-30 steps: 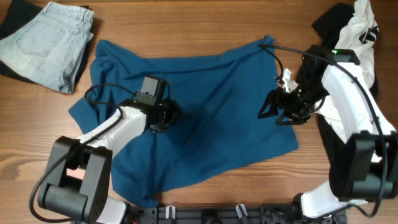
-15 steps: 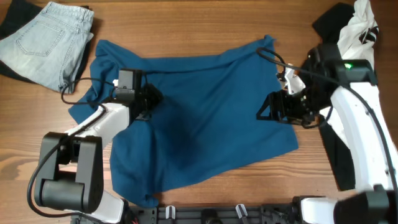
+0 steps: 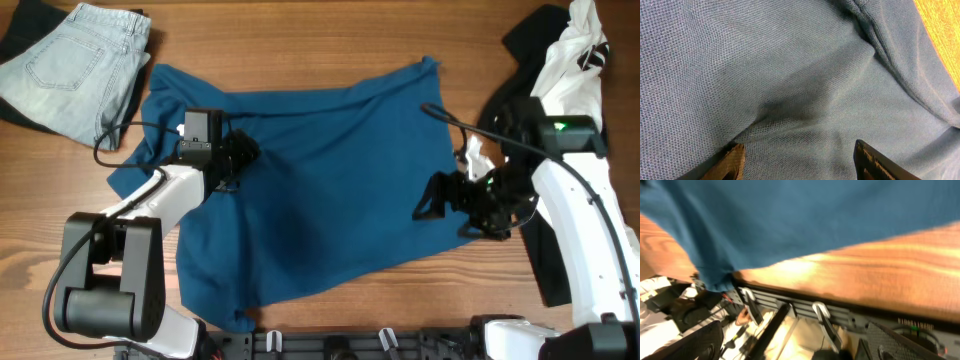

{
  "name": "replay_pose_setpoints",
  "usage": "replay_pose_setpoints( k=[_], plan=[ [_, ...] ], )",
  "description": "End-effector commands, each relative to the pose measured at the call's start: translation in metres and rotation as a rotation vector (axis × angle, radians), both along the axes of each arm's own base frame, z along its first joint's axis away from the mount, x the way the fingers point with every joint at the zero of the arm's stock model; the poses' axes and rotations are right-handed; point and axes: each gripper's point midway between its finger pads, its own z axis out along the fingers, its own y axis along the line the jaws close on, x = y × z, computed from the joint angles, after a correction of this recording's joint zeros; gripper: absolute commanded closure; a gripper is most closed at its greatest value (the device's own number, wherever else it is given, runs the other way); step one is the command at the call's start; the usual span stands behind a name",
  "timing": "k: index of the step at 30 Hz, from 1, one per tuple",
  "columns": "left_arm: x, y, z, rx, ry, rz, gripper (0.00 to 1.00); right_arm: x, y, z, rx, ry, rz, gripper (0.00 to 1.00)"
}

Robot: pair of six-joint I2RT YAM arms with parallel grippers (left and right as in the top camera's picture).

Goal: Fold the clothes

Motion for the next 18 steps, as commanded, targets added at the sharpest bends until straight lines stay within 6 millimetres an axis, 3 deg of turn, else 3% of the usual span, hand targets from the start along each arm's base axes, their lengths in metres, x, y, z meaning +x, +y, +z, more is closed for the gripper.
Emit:
replay_pose_setpoints(
  k=[1,6,10,15,18],
  plan=[
    [-0.010,0.011,-0.018,0.036,0.048,0.009,0.31,-0.031,-0.006,-0.027,-0.047,0.199,-0.034,0.09],
    [-0.010,0.010,-0.018,0.032,0.048,0.007,0.32,-0.066,-0.005,-0.051,-0.038,0.341,-0.027,0.11],
    [-0.010,0.009,-0.018,0.026,0.049,0.003,0.32,-0.077,0.001,-0.066,-0.002,0.372,-0.046,0.10],
    [-0.010,0.007,-0.018,0.016,0.050,-0.003,0.34,-0.073,-0.003,-0.076,0.029,0.361,-0.111,0.06],
    [-0.011,0.005,-0.017,0.010,0.050,-0.006,0.35,-0.053,-0.012,-0.084,0.042,0.283,-0.172,0.20]
  ],
)
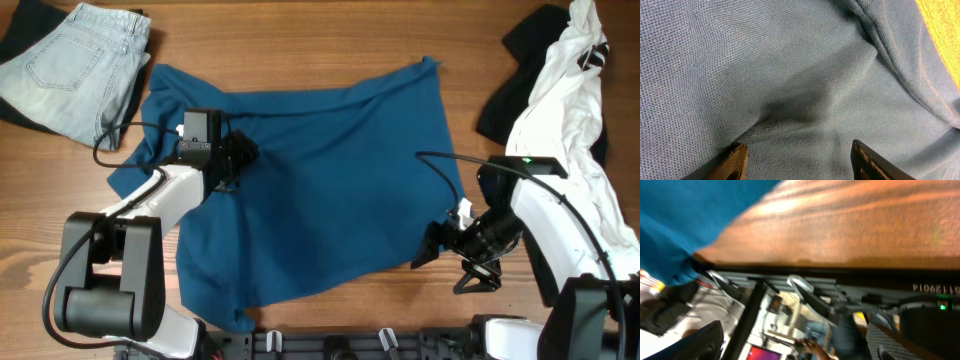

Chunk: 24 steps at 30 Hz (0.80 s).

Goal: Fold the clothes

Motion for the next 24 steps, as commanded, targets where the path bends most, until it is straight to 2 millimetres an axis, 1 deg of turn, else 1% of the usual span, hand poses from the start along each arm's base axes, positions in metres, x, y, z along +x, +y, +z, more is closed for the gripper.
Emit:
replay_pose_setpoints(
  k=[1,2,4,7,9,11,12,13,15,16,19,20,21,22,24],
  plan=[
    [-0.010,0.004,-0.017,0.011,0.047,-0.009,0.35,0.026,-0.008,-0.009,0.014,-0.090,-0.097,0.20],
    [-0.010,0.004,-0.017,0.011,0.048,-0.009,0.35,0.033,-0.011,-0.011,0.003,-0.101,-0.140,0.20],
    [-0.010,0.004,-0.017,0.011,0.048,-0.009,0.35,0.051,-0.016,-0.015,-0.001,-0.149,-0.227,0.14],
    [-0.011,0.004,-0.017,0.008,0.048,-0.011,0.35,0.079,-0.024,-0.020,-0.019,-0.210,-0.348,0.00],
    [-0.011,0.003,-0.017,0.003,0.049,-0.014,0.35,0.095,-0.030,-0.023,-0.036,-0.255,-0.407,0.00],
    [-0.011,0.002,-0.017,0.001,0.049,-0.015,0.36,0.106,-0.035,-0.024,-0.045,-0.293,-0.432,0.01],
    [-0.011,0.002,-0.016,0.002,0.049,-0.015,0.36,0.108,-0.037,-0.025,-0.052,-0.303,-0.434,0.05],
    [-0.011,0.002,-0.016,0.001,0.048,-0.015,0.36,0.107,-0.040,-0.027,-0.075,-0.293,-0.445,0.07],
    [-0.010,0.002,-0.016,0.001,0.044,-0.015,0.36,0.102,-0.046,-0.031,-0.126,-0.274,-0.438,0.07],
    [-0.009,0.002,-0.016,0.001,0.041,-0.015,0.37,0.094,-0.050,-0.033,-0.163,-0.236,-0.442,0.07],
    [-0.009,0.002,-0.015,0.001,0.038,-0.015,0.37,0.064,-0.055,-0.034,-0.239,-0.112,-0.425,0.12],
    [-0.008,0.002,-0.015,0.001,0.037,-0.015,0.38,0.055,-0.054,-0.032,-0.248,-0.069,-0.427,0.13],
    [-0.008,0.002,-0.015,0.000,0.034,-0.015,0.38,0.050,-0.053,-0.030,-0.249,-0.042,-0.428,0.12],
    [-0.007,0.002,-0.015,0.000,0.033,-0.015,0.37,0.046,-0.052,-0.029,-0.249,-0.022,-0.428,0.09],
    [-0.007,0.002,-0.014,0.000,0.031,-0.015,0.38,0.045,-0.051,-0.028,-0.248,-0.014,-0.435,0.03]
  ],
)
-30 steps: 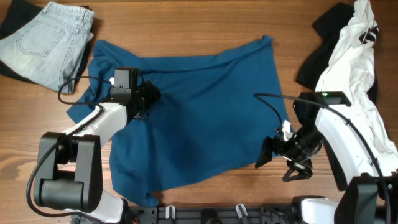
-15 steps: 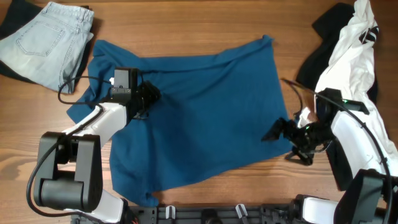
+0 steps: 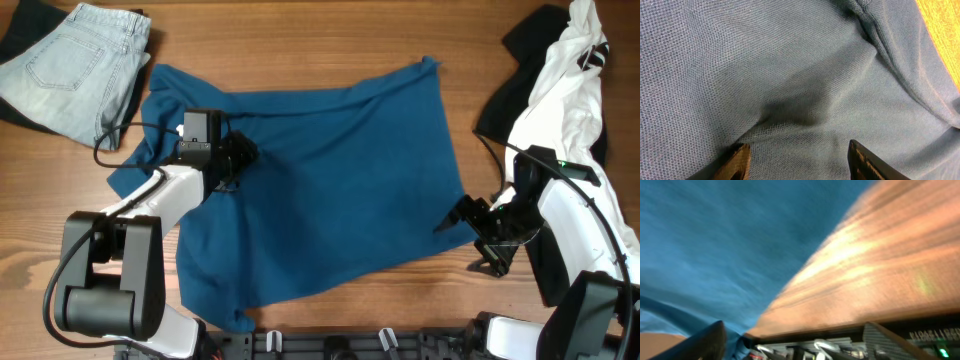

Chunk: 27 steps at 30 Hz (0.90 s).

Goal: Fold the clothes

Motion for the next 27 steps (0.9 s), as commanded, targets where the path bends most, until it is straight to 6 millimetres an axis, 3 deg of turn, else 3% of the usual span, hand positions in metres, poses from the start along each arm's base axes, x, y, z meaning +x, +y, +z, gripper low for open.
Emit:
replay_pose_setpoints(
  k=[1,4,8,10,12,17,19,20,21,27],
  plan=[
    [-0.008,0.004,-0.014,0.011,0.035,-0.013,0.38,-0.004,-0.007,-0.003,-0.046,0.043,-0.036,0.01],
    [-0.008,0.004,-0.015,0.011,0.038,-0.014,0.38,0.009,-0.003,-0.004,-0.014,-0.025,-0.033,0.02],
    [-0.008,0.003,-0.015,0.010,0.037,-0.019,0.39,0.032,0.001,-0.003,0.049,-0.154,-0.010,0.10],
    [-0.009,0.003,-0.015,0.010,0.037,-0.019,0.38,0.035,-0.002,-0.003,0.046,-0.172,-0.008,0.09],
    [-0.008,0.003,-0.015,0.010,0.037,-0.019,0.39,0.036,-0.004,-0.003,0.044,-0.175,-0.016,0.00],
    [-0.008,0.003,-0.014,0.009,0.037,-0.019,0.38,0.031,-0.011,-0.007,0.022,-0.153,-0.036,0.00],
    [-0.008,0.003,-0.015,0.010,0.037,-0.019,0.38,0.031,-0.014,-0.011,0.011,-0.150,-0.057,0.01],
    [-0.008,0.003,-0.014,0.009,0.037,-0.019,0.39,0.031,-0.017,-0.014,0.003,-0.151,-0.067,0.09],
    [-0.008,0.003,-0.014,0.009,0.037,-0.019,0.38,0.032,-0.019,-0.017,-0.002,-0.160,-0.065,0.11],
    [-0.009,0.002,-0.014,0.007,0.037,-0.021,0.39,0.022,-0.021,-0.035,0.002,-0.103,-0.023,0.10]
  ],
)
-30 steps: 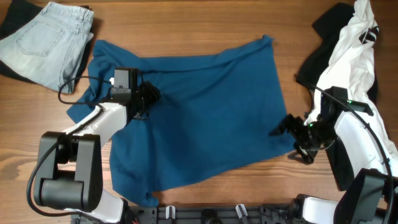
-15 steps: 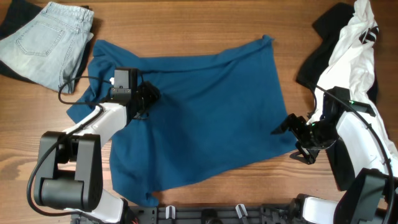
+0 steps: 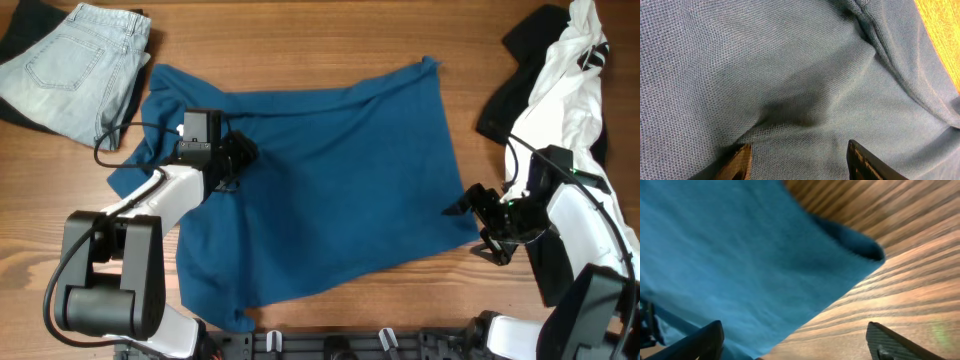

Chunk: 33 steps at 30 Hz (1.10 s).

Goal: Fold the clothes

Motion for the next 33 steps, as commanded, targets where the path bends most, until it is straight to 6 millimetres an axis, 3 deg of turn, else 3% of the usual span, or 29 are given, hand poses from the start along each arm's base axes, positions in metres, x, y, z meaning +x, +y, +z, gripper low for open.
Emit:
replay_pose_setpoints(
  k=[1,11,13,14,15,22,33],
  plan=[
    [-0.009,0.003,-0.014,0.010,0.038,-0.018,0.39,-0.013,0.000,-0.018,0.008,0.069,0.047,0.11],
    [-0.009,-0.001,-0.013,-0.007,0.034,-0.041,0.40,0.009,-0.004,-0.036,0.012,-0.001,0.070,0.18],
    [-0.009,-0.002,-0.013,-0.007,0.032,-0.048,0.40,0.014,-0.006,-0.037,0.002,-0.023,0.070,0.27],
    [-0.009,-0.002,-0.013,-0.010,0.033,-0.051,0.40,0.017,-0.007,-0.038,-0.002,-0.036,0.070,0.47],
    [-0.010,-0.002,-0.013,-0.010,0.034,-0.051,0.40,0.018,-0.007,-0.038,-0.006,-0.040,0.070,0.96],
    [-0.010,-0.007,-0.012,-0.033,0.035,-0.064,0.40,0.017,-0.008,-0.039,-0.014,-0.035,0.075,0.96],
    [-0.011,-0.010,-0.011,-0.049,0.036,-0.073,0.41,-0.019,0.002,-0.027,0.034,0.115,0.079,0.96]
  ],
)
